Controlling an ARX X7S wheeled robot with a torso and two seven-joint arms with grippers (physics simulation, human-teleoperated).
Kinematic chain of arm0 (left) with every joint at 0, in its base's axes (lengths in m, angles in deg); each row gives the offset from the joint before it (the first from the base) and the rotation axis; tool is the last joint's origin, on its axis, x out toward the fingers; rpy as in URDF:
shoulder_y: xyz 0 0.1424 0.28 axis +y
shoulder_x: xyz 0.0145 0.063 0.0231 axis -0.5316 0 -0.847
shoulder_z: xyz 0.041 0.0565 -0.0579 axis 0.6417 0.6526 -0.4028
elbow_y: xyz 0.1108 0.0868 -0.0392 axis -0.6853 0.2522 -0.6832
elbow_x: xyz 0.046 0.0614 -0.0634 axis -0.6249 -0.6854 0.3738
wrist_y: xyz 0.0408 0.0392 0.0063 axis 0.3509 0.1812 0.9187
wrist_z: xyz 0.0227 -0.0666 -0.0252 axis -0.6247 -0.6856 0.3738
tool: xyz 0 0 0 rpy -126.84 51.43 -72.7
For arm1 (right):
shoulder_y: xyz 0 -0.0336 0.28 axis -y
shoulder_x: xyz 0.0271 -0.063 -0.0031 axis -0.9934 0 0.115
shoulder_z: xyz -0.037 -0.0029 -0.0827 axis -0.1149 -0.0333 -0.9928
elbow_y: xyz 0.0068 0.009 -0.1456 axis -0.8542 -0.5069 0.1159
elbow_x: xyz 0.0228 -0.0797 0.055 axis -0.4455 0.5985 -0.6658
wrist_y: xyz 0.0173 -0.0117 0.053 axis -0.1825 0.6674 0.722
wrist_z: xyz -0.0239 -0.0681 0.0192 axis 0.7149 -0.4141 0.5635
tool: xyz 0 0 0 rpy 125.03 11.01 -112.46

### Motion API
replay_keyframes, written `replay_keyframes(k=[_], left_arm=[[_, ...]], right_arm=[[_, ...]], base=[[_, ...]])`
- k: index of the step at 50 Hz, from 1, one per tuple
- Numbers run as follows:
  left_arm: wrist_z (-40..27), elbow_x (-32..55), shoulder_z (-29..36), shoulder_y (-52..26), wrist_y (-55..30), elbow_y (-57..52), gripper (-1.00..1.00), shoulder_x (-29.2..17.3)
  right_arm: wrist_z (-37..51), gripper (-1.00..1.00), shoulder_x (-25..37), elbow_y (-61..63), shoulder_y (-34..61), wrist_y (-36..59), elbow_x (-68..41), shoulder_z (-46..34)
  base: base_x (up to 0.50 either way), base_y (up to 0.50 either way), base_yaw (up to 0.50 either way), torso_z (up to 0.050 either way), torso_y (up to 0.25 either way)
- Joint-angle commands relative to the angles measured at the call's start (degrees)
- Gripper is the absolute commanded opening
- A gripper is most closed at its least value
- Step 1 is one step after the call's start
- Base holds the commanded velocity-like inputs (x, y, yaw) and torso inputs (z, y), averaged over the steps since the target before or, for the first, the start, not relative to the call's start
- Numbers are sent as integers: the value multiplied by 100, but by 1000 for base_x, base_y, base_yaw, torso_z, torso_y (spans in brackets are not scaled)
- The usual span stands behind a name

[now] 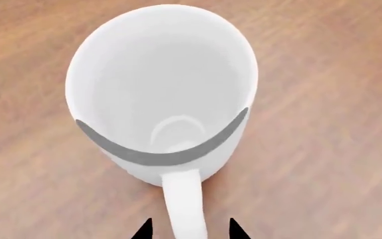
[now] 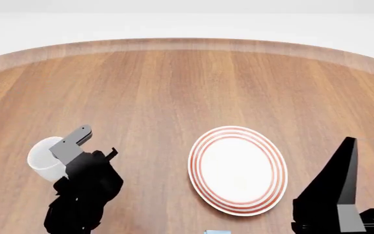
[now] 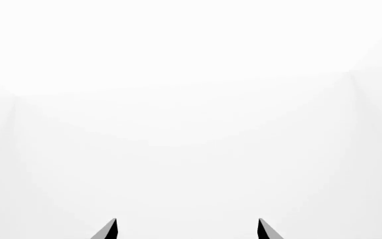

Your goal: Pick up the white mug and put it on the plate, and put the chocolate pudding to the right of the plate.

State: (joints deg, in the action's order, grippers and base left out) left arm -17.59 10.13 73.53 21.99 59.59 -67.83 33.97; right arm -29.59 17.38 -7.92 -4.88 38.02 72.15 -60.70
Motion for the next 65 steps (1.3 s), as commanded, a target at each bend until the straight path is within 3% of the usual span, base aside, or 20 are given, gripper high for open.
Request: replay_keyframes(k=[1, 25, 29, 33, 39, 43, 52, 65], left_arm=[[172, -27, -101, 12, 100, 27, -100, 101], [213, 14, 25, 52, 161, -4, -100, 23], [264, -279, 406, 12, 114, -502, -100, -165], [558, -345, 881, -123, -225, -1266, -100, -457], [1018, -105, 1980, -933, -1697, -3252, -100, -1187], [1189, 199, 2260, -1284, -2239, -3918, -100, -1337], [2278, 778, 3005, -1870, -2903, -4697, -100, -1677], [3403, 1995, 3162, -2760, -3667, -4730, -100, -1724]], right_arm=[[-101, 100, -85, -15, 10, 17, 123, 92], [-71, 100, -46, -44, -4, 37, 149, 36], [-60, 100, -39, -34, -11, 44, 150, 36], [-46, 100, -35, -18, -8, 50, 159, 38], [-40, 100, -26, -20, -8, 42, 171, 26], [-33, 100, -18, 3, -19, 41, 177, 23], [-12, 100, -2, 15, -18, 47, 175, 19], [4, 100, 16, 17, -21, 43, 191, -7]], base=[[0, 0, 0, 0, 0], [0, 0, 0, 0, 0], [0, 0, 0, 0, 0], [0, 0, 0, 0, 0], [0, 0, 0, 0, 0], [0, 0, 0, 0, 0], [0, 0, 0, 0, 0], [0, 0, 0, 0, 0]])
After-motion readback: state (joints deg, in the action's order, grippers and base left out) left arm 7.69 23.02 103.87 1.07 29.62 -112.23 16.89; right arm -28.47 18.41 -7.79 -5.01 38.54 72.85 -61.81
